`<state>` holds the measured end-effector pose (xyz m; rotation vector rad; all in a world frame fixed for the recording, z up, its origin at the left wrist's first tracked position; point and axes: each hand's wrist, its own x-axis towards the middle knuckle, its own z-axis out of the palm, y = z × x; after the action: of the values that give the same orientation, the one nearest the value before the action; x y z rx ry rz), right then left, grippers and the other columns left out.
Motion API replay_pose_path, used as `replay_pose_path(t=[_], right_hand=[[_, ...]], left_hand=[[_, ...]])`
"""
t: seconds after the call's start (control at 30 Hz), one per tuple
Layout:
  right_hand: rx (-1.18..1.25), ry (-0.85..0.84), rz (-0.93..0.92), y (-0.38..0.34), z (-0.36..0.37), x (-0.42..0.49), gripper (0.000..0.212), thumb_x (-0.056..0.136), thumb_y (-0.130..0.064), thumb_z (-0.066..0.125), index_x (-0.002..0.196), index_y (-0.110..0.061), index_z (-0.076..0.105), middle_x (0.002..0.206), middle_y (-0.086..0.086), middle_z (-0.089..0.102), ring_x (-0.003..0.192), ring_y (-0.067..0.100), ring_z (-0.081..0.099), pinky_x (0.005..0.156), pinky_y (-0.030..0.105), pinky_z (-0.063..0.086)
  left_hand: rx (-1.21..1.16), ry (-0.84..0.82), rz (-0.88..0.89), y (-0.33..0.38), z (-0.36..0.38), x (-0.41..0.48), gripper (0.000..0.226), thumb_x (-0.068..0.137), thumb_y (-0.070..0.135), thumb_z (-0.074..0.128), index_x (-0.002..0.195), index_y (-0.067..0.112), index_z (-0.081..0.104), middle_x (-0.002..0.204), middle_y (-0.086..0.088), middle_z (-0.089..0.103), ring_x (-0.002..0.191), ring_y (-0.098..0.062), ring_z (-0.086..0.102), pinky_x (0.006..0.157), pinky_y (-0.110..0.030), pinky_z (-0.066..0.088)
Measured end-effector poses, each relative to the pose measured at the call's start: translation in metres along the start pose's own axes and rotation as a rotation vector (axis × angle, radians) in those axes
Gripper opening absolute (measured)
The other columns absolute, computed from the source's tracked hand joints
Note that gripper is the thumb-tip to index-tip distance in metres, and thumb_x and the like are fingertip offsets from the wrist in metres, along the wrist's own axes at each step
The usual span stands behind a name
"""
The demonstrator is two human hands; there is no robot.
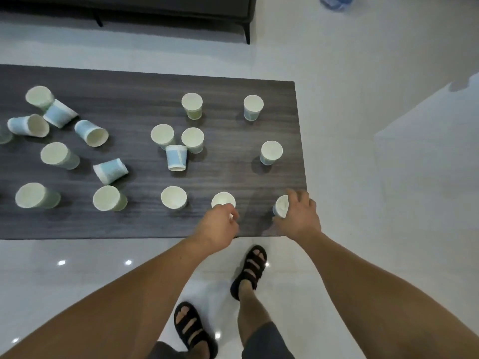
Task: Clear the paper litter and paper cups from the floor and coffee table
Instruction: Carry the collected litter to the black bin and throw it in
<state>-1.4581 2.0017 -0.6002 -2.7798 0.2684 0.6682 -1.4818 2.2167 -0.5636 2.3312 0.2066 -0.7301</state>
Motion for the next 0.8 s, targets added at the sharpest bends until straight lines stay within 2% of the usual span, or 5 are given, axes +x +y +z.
replay_pose_path(t=[0.2,0.33,0.57,0.73,0.8], right_hand=[[0.013,-0.152,-0.033,0.021,0.039,0.054,0.088,0.079,-0.039,0.073,0.149,-0.032,0.019,0.154,0.002,0.012,0.136,0.033,0.026,0.102,0.044,0.041],[-0.028,-0.188,-0.061,0.028,0.041,0.059,0.073,0.085,-0.031,0.069,0.145,-0.030,0.028,0.145,0.003,0.028,0.127,0.029,0.038,0.098,0.038,0.045],[0.011,-0.105,-0.110,0.018,-0.027,0.020,0.069,0.079,-0.030,0.072,0.139,-0.026,0.037,0.134,0.003,0.039,0.115,0.026,0.045,0.093,0.037,0.048],[0.090,0.049,-0.075,0.007,-0.087,-0.054,0.064,0.081,-0.033,0.068,0.137,-0.022,0.039,0.134,0.004,0.039,0.113,0.028,0.046,0.087,0.038,0.049],[0.107,0.081,-0.043,0.006,-0.102,-0.092,0.067,0.080,-0.035,0.069,0.138,-0.021,0.039,0.134,0.004,0.039,0.113,0.029,0.047,0.086,0.037,0.048]], left_hand=[[0.057,0.007,0.021,0.022,0.025,0.069,0.021,0.086,0.014,0.053,0.102,0.019,0.065,0.102,-0.004,0.063,0.079,-0.014,0.053,0.070,-0.021,0.041],[0.138,-0.007,0.003,0.035,0.026,0.091,0.027,0.088,0.018,0.052,0.112,0.022,0.063,0.110,-0.002,0.065,0.095,-0.019,0.059,0.071,-0.019,0.033],[0.137,-0.045,0.075,0.068,-0.010,0.075,0.025,0.088,0.014,0.053,0.111,0.015,0.062,0.115,-0.009,0.062,0.097,-0.025,0.060,0.080,-0.027,0.046],[0.264,-0.099,0.222,0.095,-0.045,0.024,0.027,0.091,0.014,0.050,0.115,0.014,0.060,0.121,-0.008,0.057,0.097,-0.024,0.060,0.078,-0.026,0.046],[0.307,-0.104,0.291,0.106,-0.057,-0.003,0.028,0.091,0.015,0.049,0.116,0.015,0.060,0.124,-0.009,0.056,0.103,-0.025,0.058,0.084,-0.029,0.046]])
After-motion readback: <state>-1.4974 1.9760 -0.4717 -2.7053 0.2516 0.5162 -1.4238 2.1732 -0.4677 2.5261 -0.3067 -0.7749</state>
